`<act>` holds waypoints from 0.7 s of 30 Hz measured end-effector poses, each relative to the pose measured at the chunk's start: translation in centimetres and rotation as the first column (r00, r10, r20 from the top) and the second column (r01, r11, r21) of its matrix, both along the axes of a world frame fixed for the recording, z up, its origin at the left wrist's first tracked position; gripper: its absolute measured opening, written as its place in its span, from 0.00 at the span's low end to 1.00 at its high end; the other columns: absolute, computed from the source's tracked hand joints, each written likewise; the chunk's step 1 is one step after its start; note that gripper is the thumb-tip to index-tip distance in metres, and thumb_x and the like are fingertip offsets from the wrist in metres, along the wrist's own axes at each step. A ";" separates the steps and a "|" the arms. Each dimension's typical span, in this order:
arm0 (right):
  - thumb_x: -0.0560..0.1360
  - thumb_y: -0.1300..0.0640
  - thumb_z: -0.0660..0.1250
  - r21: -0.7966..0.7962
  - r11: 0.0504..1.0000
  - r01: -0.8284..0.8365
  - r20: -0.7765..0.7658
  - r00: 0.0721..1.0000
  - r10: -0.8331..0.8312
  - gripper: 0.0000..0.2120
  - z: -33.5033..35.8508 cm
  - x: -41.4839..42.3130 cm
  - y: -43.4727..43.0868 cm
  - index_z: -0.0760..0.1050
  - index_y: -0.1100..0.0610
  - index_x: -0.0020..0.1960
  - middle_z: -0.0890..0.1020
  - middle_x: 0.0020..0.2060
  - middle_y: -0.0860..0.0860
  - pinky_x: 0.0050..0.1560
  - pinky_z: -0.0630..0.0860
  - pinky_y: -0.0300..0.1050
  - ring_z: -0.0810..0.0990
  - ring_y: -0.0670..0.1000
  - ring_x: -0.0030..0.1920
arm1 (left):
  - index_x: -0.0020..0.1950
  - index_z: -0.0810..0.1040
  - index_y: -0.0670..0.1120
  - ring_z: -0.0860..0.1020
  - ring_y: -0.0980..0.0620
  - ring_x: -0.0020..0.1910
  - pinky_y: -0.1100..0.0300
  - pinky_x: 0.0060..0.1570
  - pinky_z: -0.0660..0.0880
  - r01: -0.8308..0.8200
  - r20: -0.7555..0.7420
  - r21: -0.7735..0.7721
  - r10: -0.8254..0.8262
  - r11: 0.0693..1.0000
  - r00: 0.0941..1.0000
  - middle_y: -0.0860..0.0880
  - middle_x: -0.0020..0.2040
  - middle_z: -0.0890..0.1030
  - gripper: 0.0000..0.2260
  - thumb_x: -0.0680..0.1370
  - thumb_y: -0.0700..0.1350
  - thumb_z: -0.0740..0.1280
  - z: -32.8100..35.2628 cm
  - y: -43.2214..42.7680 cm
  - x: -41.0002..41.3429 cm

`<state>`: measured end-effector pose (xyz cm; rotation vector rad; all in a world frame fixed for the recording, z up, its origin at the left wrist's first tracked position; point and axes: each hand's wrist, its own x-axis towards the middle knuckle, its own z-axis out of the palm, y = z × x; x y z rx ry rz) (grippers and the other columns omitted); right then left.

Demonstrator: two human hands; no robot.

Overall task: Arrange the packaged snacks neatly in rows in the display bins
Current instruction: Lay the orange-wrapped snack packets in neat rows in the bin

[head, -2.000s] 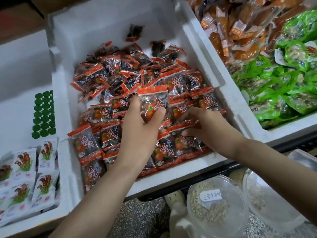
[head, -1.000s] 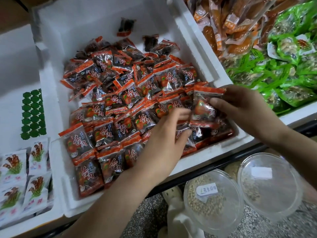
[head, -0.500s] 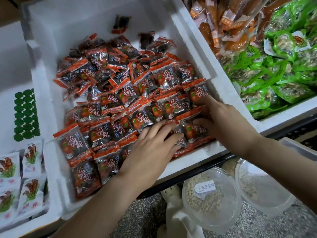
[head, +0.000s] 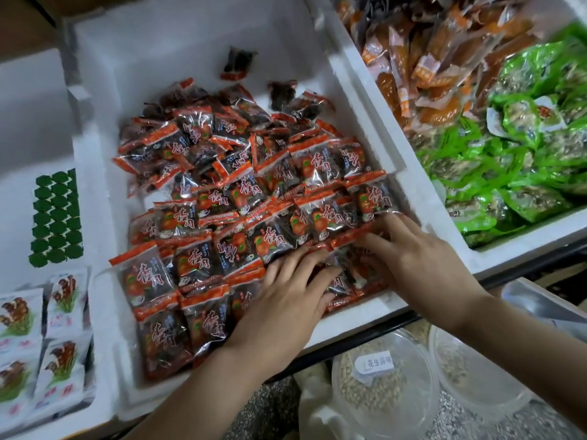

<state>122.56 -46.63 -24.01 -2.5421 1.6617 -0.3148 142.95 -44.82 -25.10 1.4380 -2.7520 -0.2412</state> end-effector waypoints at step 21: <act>0.72 0.51 0.69 0.180 0.982 0.057 0.208 0.973 -0.095 0.21 0.3 8.1 -21.7 0.73 0.48 0.64 0.75 0.61 0.52 0.62 0.71 0.52 0.71 0.54 0.64 | 0.69 0.68 0.44 0.65 0.45 0.67 0.50 0.66 0.64 -0.468 -0.083 0.080 0.474 0.880 0.876 0.45 0.68 0.69 0.20 0.80 0.52 0.60 2.3 -20.5 4.1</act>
